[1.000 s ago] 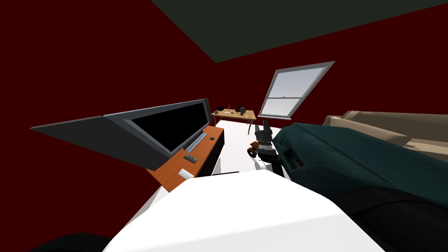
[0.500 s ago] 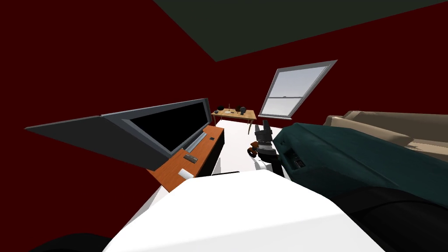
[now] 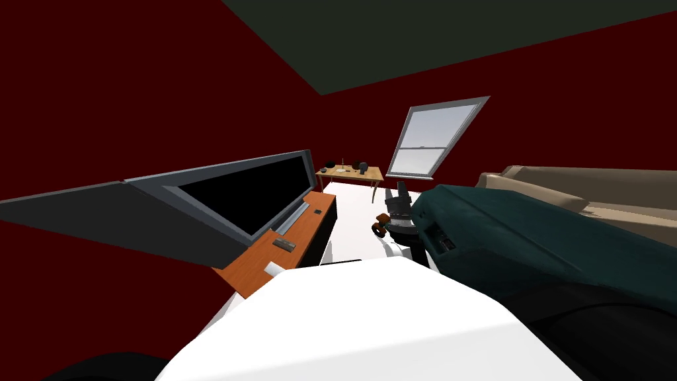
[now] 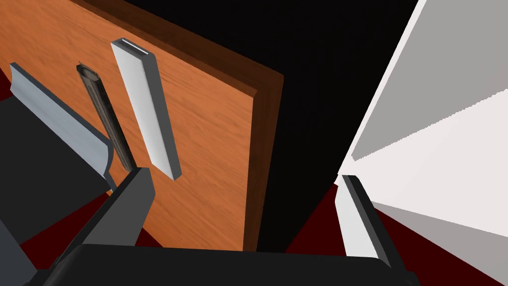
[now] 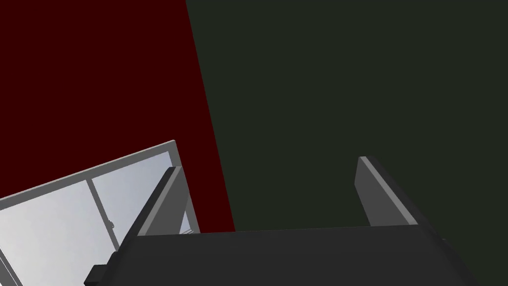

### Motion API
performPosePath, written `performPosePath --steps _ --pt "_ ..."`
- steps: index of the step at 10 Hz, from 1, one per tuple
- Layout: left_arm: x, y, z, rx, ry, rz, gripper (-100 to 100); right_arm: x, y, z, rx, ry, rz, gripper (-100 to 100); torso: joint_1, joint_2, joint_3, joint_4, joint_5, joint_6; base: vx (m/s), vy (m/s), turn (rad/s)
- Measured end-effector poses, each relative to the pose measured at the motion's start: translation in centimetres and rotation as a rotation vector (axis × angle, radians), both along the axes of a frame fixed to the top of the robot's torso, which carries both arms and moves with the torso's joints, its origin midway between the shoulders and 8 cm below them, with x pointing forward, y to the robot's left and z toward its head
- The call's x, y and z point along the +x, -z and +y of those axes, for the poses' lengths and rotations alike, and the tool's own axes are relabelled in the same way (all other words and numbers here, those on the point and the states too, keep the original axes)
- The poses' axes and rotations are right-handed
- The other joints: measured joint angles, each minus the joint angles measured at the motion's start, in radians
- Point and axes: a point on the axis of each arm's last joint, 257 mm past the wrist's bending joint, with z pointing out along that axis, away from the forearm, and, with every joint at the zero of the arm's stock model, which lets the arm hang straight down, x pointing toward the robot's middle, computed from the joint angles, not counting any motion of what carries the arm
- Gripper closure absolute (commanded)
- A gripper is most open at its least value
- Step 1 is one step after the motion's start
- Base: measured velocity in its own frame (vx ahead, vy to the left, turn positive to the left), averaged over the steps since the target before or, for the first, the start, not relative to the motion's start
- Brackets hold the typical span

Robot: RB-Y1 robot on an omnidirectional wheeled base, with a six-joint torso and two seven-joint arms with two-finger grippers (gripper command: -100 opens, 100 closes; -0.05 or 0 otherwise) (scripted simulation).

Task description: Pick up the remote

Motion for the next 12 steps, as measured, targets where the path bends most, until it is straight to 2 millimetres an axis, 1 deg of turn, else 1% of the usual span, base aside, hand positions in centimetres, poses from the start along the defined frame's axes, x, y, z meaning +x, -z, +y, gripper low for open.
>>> performPosePath --steps 2,4,9,10,12 --pt "-1.5 0.5 0.6 -0.001 0.016 0.055 -100 0.0 0.0 0.0 0.0 0.0 0.0 0 0.0 -0.001 0.0 0.0 0.0 0.0 0.082 0.001 -0.27" --pt "-2.7 1.1 1.5 0.004 0.031 0.107 -100 0.0 0.0 0.0 0.0 0.0 0.0 0 -0.001 0.001 0.0 0.0 0.0 -0.001 0.052 0.001 -0.172" --pt "-5.6 1.6 3.9 0.025 0.06 0.22 -100 0.0 0.0 0.0 0.0 0.0 0.0 0 -0.001 0.001 0.001 0.0 0.0 -0.001 0.058 0.001 -0.186" --pt "-6.2 1.7 4.3 0.029 0.063 0.242 -100 0.0 0.0 0.0 0.0 0.0 0.0 0 -0.001 0.001 0.0 0.0 0.0 -0.001 0.019 0.0 -0.047" --pt "-6.8 1.7 5.0 0.034 0.063 0.266 -100 0.0 0.0 0.0 0.0 0.0 0.0 0 -0.002 0.002 0.001 0.0 0.0 -0.001 0.045 0.0 -0.074"
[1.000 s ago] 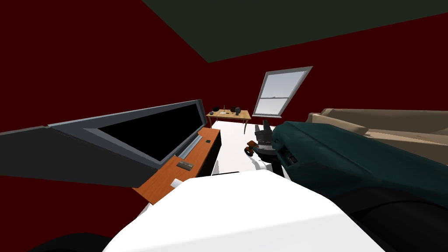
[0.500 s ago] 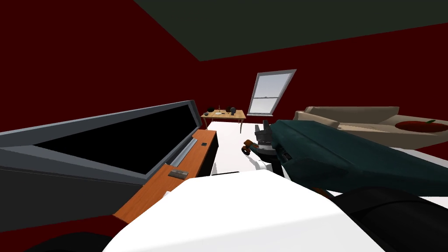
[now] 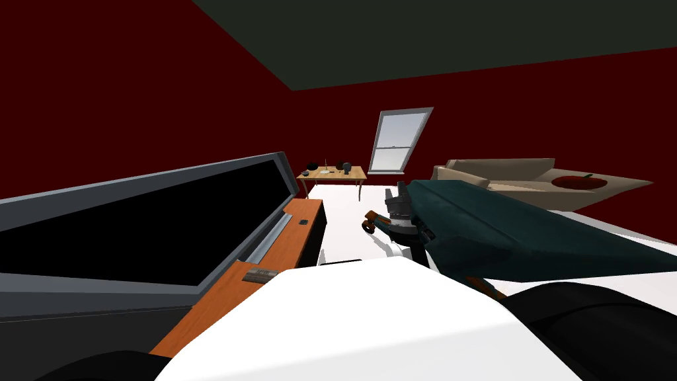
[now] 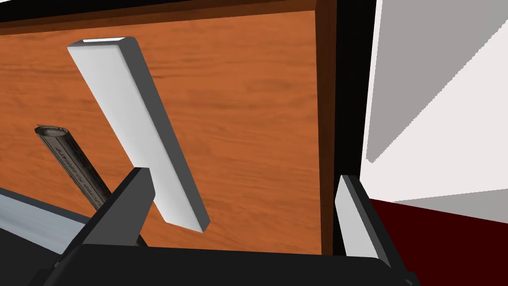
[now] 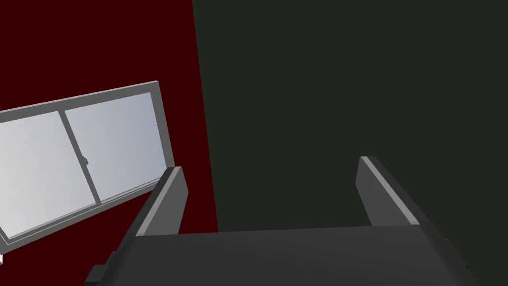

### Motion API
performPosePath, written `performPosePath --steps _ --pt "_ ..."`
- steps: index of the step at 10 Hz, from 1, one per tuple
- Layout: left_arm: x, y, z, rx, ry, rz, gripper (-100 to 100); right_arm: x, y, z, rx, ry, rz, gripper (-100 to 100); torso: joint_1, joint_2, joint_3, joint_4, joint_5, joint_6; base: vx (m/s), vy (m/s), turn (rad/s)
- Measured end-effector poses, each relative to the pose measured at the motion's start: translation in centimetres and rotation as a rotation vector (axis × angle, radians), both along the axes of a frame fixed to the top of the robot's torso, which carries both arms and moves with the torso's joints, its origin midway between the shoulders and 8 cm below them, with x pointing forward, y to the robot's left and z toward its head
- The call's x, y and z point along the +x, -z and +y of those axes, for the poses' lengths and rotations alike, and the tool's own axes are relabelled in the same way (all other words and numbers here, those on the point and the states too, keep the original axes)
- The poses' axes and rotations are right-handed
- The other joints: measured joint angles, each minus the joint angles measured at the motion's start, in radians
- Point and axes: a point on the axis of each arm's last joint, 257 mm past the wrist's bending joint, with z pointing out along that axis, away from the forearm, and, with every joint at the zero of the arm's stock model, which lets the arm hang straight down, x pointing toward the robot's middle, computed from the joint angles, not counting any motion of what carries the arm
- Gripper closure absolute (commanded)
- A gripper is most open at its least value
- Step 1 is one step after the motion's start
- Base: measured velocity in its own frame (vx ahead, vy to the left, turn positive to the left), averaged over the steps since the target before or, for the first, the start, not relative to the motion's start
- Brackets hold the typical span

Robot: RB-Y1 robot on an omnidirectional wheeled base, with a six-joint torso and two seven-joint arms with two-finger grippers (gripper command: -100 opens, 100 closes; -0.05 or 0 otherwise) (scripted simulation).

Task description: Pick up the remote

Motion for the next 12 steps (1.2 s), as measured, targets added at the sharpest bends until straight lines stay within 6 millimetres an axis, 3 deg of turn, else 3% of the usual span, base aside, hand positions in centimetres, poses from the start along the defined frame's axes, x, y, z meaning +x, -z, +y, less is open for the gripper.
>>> performPosePath --steps 8,12 --pt "-2.9 0.5 1.0 0.008 -0.015 0.079 -100 0.0 0.0 0.0 0.0 0.0 0.0 0 -0.001 -0.001 -0.001 0.0 0.0 0.0 0.064 -0.001 -0.071" --pt "-6.2 1.3 0.4 -0.006 -0.063 0.153 -100 0.0 0.0 0.0 0.0 0.0 0.0 0 0.0 -0.009 -0.005 -0.002 0.0 0.0 0.172 0.01 -0.07"
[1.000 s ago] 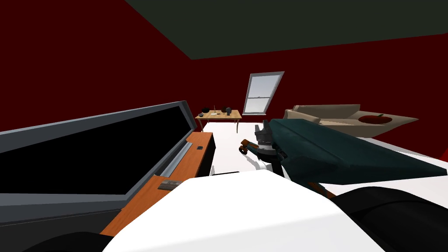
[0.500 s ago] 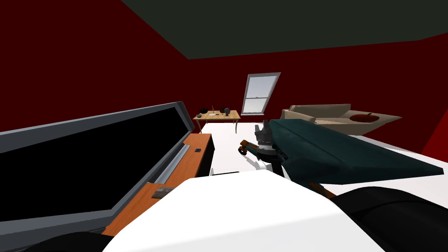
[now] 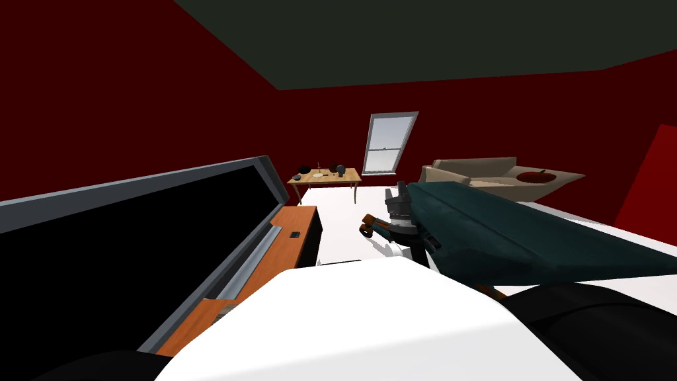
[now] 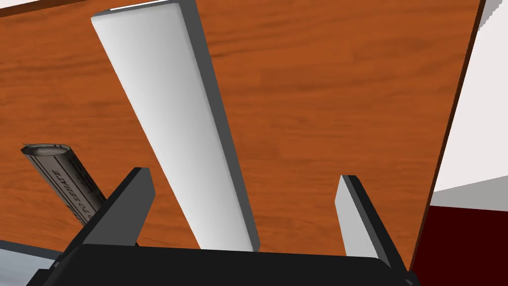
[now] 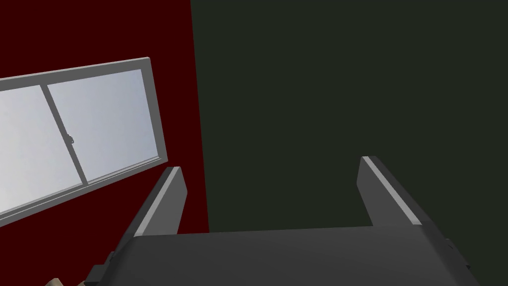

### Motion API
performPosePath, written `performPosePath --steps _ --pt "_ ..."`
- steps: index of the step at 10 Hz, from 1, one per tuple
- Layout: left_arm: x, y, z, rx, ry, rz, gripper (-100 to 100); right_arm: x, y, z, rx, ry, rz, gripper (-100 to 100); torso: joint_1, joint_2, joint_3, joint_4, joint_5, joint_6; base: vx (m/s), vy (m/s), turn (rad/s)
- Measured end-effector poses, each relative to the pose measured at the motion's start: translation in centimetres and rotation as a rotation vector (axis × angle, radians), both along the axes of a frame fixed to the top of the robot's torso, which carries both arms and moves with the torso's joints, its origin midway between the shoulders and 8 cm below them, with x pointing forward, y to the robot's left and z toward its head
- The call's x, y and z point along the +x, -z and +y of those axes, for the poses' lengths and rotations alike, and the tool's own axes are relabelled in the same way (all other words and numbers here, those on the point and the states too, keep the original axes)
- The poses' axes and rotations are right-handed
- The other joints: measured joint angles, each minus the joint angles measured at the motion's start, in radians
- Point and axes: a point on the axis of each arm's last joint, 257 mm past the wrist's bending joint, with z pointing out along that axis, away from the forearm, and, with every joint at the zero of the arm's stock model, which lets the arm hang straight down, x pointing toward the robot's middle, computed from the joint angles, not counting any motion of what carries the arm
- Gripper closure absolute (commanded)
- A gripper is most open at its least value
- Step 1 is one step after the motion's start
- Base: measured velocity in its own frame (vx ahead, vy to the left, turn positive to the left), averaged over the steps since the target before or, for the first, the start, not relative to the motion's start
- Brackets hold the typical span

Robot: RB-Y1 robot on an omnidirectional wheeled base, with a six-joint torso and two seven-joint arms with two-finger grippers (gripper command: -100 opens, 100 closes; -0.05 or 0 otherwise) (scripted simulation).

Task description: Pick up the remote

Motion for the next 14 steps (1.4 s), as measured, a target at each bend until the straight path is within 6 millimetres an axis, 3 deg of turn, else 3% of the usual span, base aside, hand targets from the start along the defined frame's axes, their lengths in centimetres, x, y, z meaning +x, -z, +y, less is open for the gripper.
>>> performPosePath --steps 4,6,12,13,14 --pt "-4.6 0.9 -2.0 -0.027 -0.091 0.076 -100 0.0 0.0 0.0 0.0 0.0 0.0 0 0.004 0.003 0.002 0.0 0.001 0.0 0.146 0.068 -0.08" --pt "-7.2 1.4 -4.1 -0.048 -0.15 0.122 -100 0.0 0.0 0.0 0.0 0.0 0.0 0 0.004 0.0 0.0 0.0 0.001 0.0 0.134 0.064 -0.041" --pt "-11.1 1.9 -6.3 -0.066 -0.229 0.194 -100 0.0 0.0 0.0 0.0 0.0 0.0 0 0.001 0.009 0.005 0.002 0.0 0.0 0.043 0.04 -0.031" --pt "-11.1 2.0 -6.3 -0.067 -0.228 0.194 0 0.0 0.0 0.0 0.0 0.0 0.0 0 0.0 0.011 0.006 0.002 0.0 0.0 0.0 0.0 0.0" --pt "-11.1 2.0 -6.3 -0.067 -0.228 0.194 -100 0.0 0.0 0.0 0.0 0.0 0.0 0 -0.001 0.012 0.006 0.002 0.0 0.0 -0.016 0.047 0.004"
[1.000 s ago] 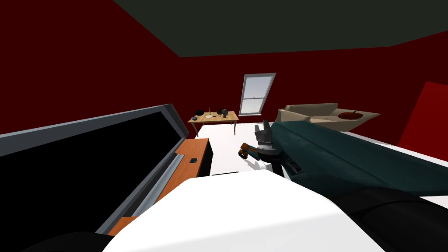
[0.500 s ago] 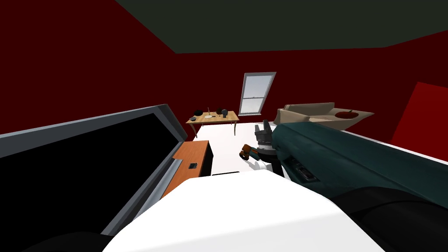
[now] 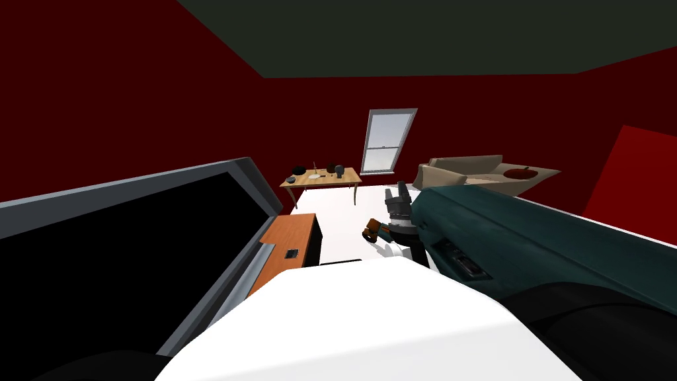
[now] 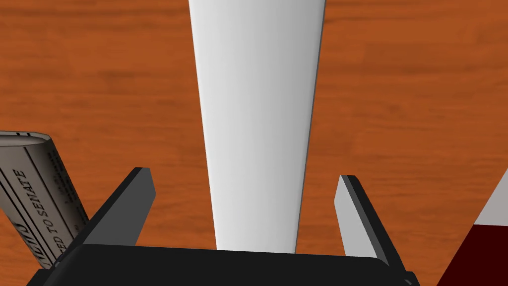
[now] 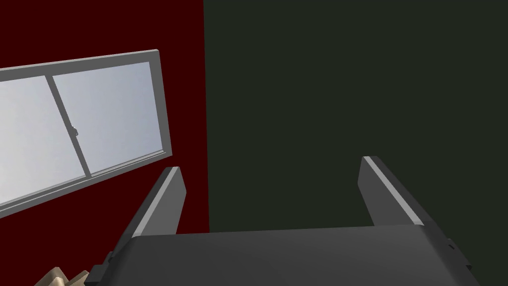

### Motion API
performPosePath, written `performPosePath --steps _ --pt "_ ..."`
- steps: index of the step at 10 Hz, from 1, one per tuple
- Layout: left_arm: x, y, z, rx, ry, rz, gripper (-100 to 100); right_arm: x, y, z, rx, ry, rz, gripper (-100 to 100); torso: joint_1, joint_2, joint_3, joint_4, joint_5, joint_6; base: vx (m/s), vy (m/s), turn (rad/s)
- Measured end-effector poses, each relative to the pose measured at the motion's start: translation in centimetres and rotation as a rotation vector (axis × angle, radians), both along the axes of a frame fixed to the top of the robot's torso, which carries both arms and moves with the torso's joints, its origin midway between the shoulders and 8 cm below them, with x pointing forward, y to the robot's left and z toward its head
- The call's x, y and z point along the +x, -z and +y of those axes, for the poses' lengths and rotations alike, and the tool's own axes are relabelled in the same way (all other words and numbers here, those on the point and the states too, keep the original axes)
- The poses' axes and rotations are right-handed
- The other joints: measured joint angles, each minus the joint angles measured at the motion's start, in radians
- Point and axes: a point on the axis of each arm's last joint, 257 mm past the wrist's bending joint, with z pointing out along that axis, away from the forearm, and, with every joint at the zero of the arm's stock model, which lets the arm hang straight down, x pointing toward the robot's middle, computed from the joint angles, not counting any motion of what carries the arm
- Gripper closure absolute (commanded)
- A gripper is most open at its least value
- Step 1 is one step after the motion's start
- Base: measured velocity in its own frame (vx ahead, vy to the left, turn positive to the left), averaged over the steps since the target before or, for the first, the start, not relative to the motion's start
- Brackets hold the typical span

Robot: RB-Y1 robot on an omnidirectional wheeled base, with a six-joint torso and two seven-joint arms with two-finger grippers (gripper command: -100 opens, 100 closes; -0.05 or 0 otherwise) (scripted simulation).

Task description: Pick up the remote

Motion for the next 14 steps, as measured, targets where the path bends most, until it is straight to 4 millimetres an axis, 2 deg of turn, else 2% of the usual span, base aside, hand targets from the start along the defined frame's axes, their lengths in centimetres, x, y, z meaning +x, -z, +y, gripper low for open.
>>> performPosePath --steps 3,4,5,9,10,11,14 --pt "0.7 1.7 -2.2 -0.004 0.0 -0.001 -100 0.0 0.0 0.0 0.0 0.0 0.0 0 0.002 0.002 0.001 0.001 0.001 0.0 -0.017 0.038 -0.04" --pt "0.6 2.0 -2.4 -0.001 -0.002 0.001 -100 0.0 0.0 0.0 0.0 0.0 0.0 0 0.001 0.002 0.001 0.0 0.0 0.0 0.0 0.0 0.0" --pt "0.6 2.0 -2.5 -0.001 0.0 0.001 100 0.0 0.0 0.0 0.0 0.0 0.0 0 0.0 0.001 0.001 0.0 0.0 0.0 0.0 0.0 0.0" --pt "0.5 2.0 -2.5 -0.001 -0.001 0.002 100 0.0 0.0 0.0 0.0 0.0 0.0 0 0.0 0.001 0.001 0.0 0.0 0.0 0.0 0.0 0.0" --pt "0.5 2.0 -2.5 -0.001 -0.001 0.002 0 0.0 0.0 0.0 0.0 0.0 0.0 0 0.0 0.001 0.0 0.0 0.0 0.0 0.0 0.0 0.0" --pt "0.6 2.0 -2.5 -0.001 -0.001 0.002 100 0.0 0.0 0.0 0.0 0.0 0.0 0 0.0 0.001 0.0 0.0 0.0 0.0 0.017 -0.015 0.073" --pt "0.0 0.3 -0.3 0.001 0.002 0.001 100 0.0 0.0 0.0 0.0 0.0 0.0 0 -0.004 -0.001 0.0 0.0 -0.001 0.0 0.016 -0.04 0.022"
